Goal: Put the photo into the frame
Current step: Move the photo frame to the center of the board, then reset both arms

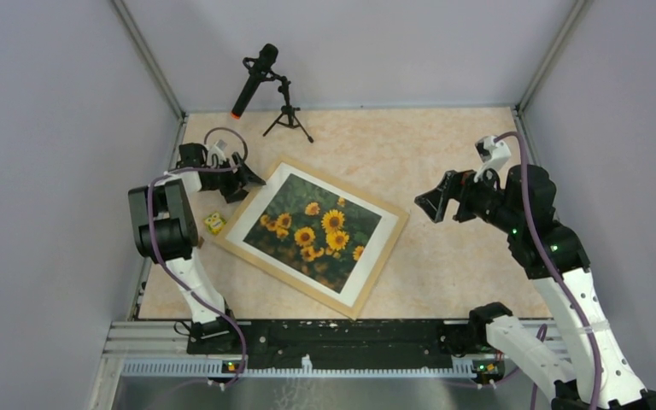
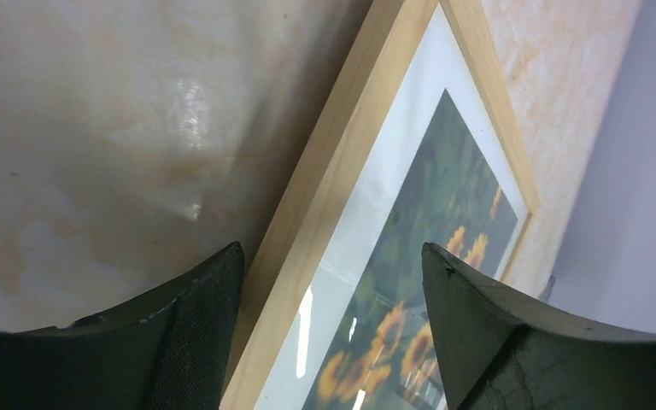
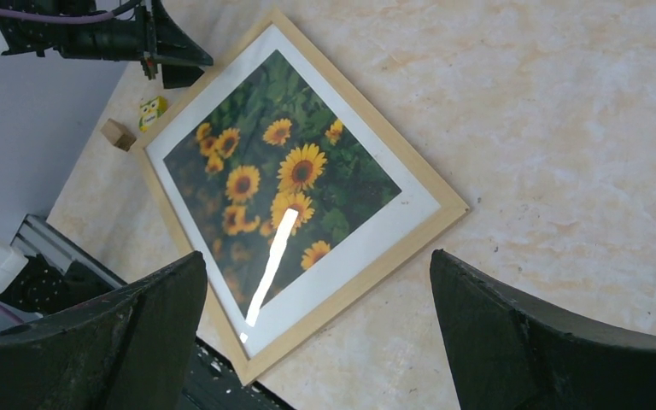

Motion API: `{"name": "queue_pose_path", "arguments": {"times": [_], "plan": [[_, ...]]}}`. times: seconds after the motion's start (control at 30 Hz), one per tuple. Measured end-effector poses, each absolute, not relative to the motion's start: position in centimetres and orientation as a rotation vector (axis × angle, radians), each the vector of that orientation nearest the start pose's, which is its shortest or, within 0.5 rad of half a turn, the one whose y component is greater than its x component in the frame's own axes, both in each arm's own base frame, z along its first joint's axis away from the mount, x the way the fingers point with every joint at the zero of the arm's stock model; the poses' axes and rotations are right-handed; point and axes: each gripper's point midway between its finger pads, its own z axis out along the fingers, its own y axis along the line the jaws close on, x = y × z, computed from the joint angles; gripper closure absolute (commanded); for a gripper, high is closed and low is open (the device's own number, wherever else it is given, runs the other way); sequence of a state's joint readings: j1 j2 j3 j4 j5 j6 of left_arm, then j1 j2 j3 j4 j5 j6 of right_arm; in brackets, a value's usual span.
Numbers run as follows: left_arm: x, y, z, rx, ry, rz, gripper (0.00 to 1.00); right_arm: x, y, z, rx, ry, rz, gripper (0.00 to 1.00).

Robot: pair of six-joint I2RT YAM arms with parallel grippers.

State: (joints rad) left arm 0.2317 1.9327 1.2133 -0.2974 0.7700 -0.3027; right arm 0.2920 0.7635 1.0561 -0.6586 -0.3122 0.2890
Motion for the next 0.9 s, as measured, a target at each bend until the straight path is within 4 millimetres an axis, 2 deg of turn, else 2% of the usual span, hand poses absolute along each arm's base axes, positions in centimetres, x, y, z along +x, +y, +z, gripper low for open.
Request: {"name": "queue_pose_path", "arguments": {"times": [0.1,0.23,0.3,0.37,0.43,0.5,0.57,0.63,0.7,0.77,0.83,0.9], "plan": [[41.8,-4.2,6.2,-0.376,2.410,-1.068,0.22,22.6,13.6,29.9,-0.216,1.971,0.685,0.01],[41.4,-5.3,7.8,-0.350,2.387,-1.114,0.09,22.6,13.6,29.5,-0.213,1.982,0.686,0.01],[41.2,-5.4,8.9,-0.333,2.384,-1.071,0.03,22.7,13.6,29.3,-0.210,1.988,0.685,0.01],[41.0,-5.1,10.0,-0.332,2.388,-0.986,0.02,22.8,13.5,29.0,-0.200,2.000,0.673,0.01],[40.7,-4.6,12.2,-0.317,2.371,-0.855,0.02,23.0,13.1,28.7,-0.184,2.019,0.650,0.01],[40.4,-4.5,15.5,-0.265,2.317,-0.720,0.02,23.2,12.7,28.5,-0.164,2.051,0.618,0.01],[40.0,-6.5,20.2,-0.149,2.226,-0.632,0.02,23.5,12.2,29.0,-0.146,2.065,0.581,0.01],[38.7,-10.7,26.2,0.026,2.088,-0.629,0.01,24.0,11.7,30.4,-0.132,2.047,0.539,0.01],[35.2,-15.6,33.0,0.212,1.906,-0.713,0.01,24.2,11.1,32.3,-0.121,2.003,0.507,0.01],[32.2,-16.8,37.7,0.285,1.765,-0.759,0.01,24.2,10.6,34.0,-0.111,1.961,0.484,0.01],[28.8,-16.1,43.0,0.316,1.591,-0.772,0.01,24.2,10.0,36.2,-0.092,1.908,0.460,0.01],[26.2,-15.4,46.6,0.331,1.471,-0.770,0.01,24.1,9.8,37.0,-0.084,1.887,0.453,0.01]]}}
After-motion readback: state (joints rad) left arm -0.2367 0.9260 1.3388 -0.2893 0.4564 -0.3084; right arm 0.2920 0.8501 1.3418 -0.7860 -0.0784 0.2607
